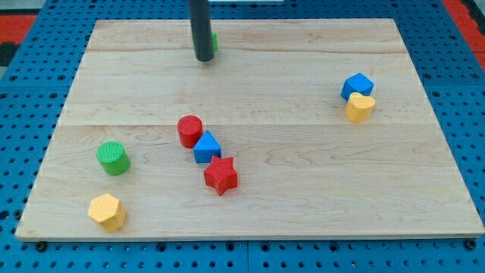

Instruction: Move blue cube at the center of the board

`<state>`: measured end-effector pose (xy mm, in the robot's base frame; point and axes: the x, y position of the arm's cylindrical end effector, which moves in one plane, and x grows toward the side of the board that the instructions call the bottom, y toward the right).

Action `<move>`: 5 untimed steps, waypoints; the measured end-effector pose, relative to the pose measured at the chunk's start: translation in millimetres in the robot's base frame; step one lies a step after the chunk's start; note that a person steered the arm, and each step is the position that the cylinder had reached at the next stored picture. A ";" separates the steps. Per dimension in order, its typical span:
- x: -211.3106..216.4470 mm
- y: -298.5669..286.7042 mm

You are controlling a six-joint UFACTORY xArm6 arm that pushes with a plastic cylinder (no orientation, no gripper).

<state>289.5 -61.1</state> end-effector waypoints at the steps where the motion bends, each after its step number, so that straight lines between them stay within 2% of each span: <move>1: 4.6 22.2; 3: -10.0 148.2; 4: -49.3 226.2; 5: -4.8 298.6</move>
<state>284.7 237.5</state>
